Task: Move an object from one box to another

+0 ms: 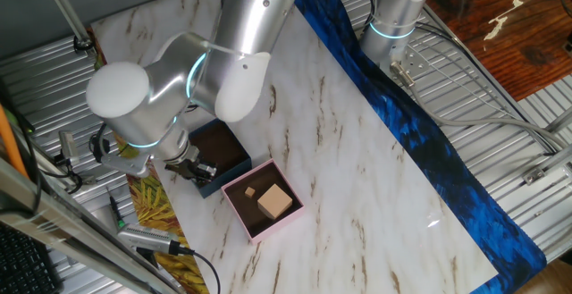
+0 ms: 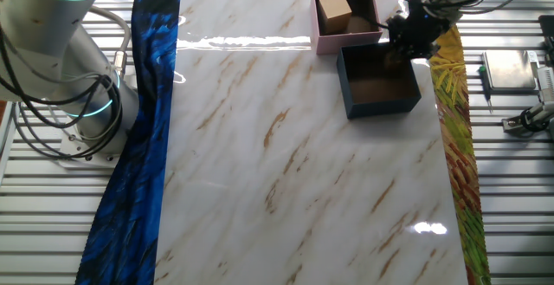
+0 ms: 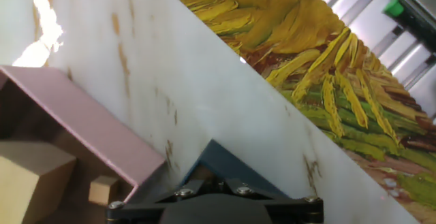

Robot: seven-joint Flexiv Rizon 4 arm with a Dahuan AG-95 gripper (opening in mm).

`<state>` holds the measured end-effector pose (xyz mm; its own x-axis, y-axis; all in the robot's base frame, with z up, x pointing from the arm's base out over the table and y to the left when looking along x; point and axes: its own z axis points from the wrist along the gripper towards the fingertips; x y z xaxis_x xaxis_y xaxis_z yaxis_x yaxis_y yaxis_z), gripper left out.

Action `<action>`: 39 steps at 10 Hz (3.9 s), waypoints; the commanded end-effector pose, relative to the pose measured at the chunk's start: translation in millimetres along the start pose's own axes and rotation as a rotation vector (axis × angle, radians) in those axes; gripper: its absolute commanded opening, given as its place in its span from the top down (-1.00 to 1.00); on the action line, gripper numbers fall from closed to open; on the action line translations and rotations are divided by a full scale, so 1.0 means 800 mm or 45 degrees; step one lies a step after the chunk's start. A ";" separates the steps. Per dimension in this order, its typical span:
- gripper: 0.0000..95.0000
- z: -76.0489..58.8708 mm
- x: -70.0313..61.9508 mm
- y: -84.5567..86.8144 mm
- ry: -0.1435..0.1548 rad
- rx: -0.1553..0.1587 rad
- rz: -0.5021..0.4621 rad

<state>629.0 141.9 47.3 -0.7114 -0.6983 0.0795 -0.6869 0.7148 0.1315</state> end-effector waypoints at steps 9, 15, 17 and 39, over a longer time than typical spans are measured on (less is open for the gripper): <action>1.00 0.010 0.027 -0.001 -0.072 0.052 -0.070; 1.00 0.010 0.027 -0.001 -0.027 0.031 -0.053; 1.00 0.010 0.027 -0.001 -0.019 0.041 -0.060; 1.00 0.010 0.027 -0.001 -0.023 0.049 -0.071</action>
<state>613.0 127.2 41.3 -0.6745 -0.7360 0.0573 -0.7301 0.6765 0.0965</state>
